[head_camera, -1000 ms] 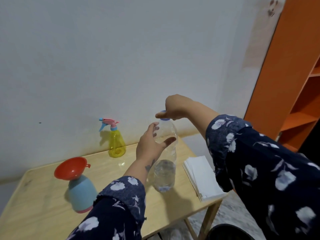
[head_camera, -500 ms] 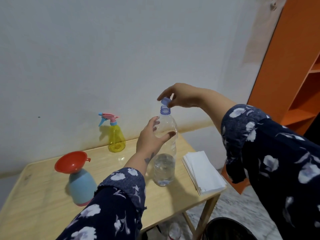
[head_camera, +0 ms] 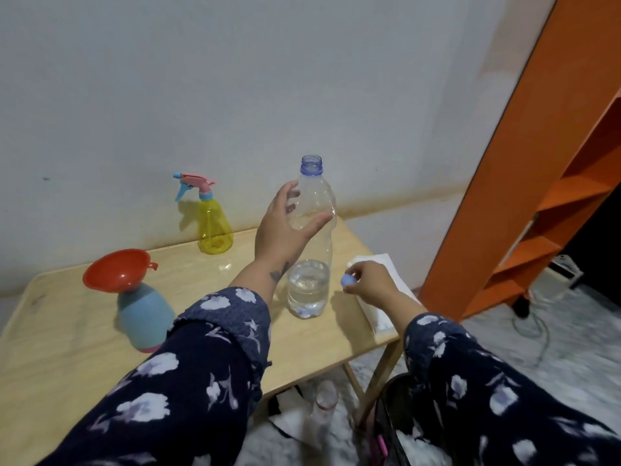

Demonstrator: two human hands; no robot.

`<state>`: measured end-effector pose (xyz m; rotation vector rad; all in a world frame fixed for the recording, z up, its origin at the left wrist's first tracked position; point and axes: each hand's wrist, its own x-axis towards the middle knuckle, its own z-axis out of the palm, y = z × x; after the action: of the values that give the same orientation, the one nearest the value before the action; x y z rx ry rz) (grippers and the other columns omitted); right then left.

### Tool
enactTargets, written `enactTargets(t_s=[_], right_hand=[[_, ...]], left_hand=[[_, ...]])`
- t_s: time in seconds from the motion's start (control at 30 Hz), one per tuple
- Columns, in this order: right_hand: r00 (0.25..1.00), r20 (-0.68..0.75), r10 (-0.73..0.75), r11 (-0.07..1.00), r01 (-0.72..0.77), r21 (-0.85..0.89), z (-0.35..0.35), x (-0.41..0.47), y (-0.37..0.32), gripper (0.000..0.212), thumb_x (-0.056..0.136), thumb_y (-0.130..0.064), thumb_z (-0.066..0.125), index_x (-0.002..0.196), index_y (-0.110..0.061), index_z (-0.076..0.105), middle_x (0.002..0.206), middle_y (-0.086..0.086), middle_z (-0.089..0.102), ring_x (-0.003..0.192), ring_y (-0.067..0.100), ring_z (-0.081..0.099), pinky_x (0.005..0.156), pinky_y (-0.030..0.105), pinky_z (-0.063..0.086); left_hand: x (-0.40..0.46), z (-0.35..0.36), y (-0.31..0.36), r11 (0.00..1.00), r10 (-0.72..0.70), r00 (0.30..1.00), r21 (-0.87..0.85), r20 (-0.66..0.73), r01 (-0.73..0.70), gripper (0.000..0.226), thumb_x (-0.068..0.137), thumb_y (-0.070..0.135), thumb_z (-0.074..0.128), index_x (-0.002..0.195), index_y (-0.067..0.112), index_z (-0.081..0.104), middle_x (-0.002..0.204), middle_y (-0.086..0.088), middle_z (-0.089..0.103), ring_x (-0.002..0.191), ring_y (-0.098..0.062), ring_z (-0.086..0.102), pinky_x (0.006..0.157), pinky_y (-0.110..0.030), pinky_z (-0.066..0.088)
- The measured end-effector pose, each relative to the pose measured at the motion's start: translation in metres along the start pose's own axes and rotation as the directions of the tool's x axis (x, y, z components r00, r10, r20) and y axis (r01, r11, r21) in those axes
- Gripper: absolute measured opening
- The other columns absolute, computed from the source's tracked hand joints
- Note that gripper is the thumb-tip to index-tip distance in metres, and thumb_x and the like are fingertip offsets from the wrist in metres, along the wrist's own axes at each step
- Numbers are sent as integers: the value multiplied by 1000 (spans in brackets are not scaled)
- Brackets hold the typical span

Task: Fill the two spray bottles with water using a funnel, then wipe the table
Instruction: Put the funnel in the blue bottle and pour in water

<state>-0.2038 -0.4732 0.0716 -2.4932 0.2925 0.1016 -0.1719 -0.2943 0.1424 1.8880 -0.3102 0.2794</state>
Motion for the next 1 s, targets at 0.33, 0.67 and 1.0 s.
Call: enactTargets(t_s=[0.33,0.67,1.0], right_hand=[[992,92,82,994,-76,-74,61,-17,33,29,84,-13,68,111,-2,67,115,13,67,105,27,62,81,26,44],[984,13,-179,853,149,500,13,-21,-31,124,71,-25,84,151,-38,-11,159,5,20,144,21,28,112,35,33],[872,-388,-297,771,459,441,50,-4,-69,126,66,-37,83,143,-49,-17,152,6,29,137,16,36,102,34,41]], left_hand=[[1,3,-3,1000,13,1000,-2,-15,-13,79,74,51,77,140,32,37,135,14,50,116,-7,53,98,-27,43],[2,1,-2,1000,17,1000,-8,-8,-17,79,73,52,77,139,34,37,134,15,50,118,-9,53,99,-30,44],[2,-5,-2,999,-16,997,32,-77,18,77,73,54,77,136,39,36,133,20,50,116,-4,54,99,-37,48]])
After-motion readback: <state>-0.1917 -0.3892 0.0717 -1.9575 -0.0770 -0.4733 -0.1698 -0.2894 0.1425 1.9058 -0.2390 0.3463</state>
